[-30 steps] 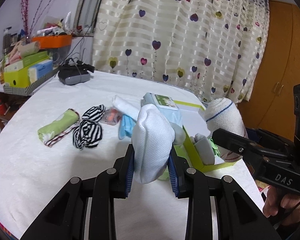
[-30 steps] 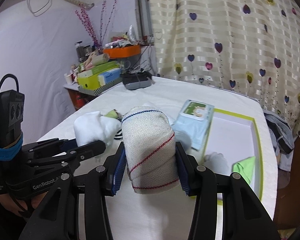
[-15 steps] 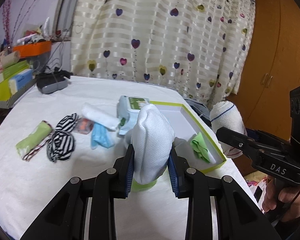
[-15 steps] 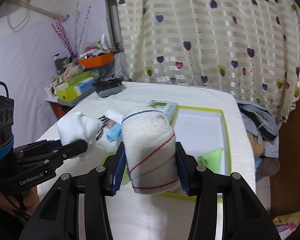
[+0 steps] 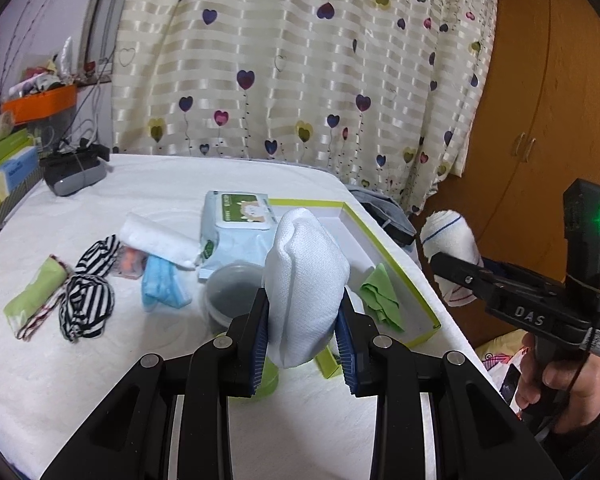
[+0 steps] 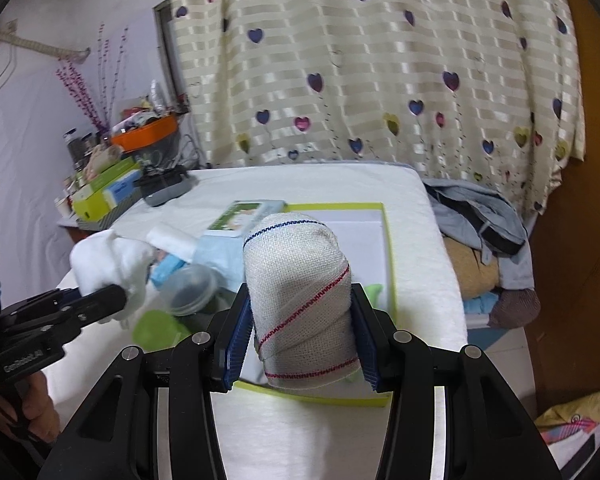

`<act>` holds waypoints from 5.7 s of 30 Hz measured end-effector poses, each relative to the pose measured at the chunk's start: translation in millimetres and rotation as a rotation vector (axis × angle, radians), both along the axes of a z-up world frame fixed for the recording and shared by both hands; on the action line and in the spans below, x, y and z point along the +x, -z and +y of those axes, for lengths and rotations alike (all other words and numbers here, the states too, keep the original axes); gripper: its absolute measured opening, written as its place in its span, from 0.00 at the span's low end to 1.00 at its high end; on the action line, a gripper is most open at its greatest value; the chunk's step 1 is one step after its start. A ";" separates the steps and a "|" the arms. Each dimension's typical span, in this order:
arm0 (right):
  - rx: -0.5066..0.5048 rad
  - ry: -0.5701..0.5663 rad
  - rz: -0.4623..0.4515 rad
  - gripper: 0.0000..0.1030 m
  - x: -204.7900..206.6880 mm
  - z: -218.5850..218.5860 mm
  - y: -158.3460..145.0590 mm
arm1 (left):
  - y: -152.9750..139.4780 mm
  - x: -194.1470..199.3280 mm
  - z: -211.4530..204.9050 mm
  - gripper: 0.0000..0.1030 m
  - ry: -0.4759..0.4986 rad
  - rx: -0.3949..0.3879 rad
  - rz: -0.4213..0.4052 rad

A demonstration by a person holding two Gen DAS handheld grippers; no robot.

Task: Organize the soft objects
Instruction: 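Carry the white sock and rolled bandage over the white box with both grippers, then lower the bandage into the box and open the right gripper while the left gripper releases the white sock, then withdraw both grippers from the box back toward the remaining soft items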

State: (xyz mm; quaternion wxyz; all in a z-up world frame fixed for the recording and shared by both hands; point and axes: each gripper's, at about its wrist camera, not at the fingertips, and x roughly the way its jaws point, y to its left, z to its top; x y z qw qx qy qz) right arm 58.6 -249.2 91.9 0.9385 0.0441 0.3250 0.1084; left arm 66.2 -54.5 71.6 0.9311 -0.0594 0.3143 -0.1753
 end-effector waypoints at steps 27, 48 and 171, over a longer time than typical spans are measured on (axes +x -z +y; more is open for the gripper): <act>-0.008 0.044 0.141 0.54 33.6 -12.6 60.0 | 12.9 24.7 -36.4 0.28 0.066 0.024 0.049; 0.067 0.071 0.083 0.54 22.4 -51.3 49.2 | 27.3 85.9 -100.0 0.29 0.096 0.072 0.097; -0.111 -0.383 0.021 0.54 24.7 206.0 8.0 | 45.4 -8.6 193.0 0.39 -0.398 -0.075 0.078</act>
